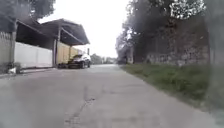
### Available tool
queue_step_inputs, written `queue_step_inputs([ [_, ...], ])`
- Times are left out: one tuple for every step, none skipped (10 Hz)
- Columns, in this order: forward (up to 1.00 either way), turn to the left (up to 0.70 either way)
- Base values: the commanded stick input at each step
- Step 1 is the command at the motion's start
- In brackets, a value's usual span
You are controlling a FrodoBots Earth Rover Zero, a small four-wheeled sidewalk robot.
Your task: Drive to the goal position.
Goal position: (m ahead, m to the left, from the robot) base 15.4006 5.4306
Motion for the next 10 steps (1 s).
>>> queue_step_inputs([
  [1.0, 0.01],
  [1.0, 0.0],
  [1.0, 0.0],
  [1.0, 0.0],
  [1.0, 0.0],
  [1.0, -0.01],
  [1.0, -0.02],
  [1.0, -0.02],
  [1.0, -0.02],
  [1.0, -0.02],
])
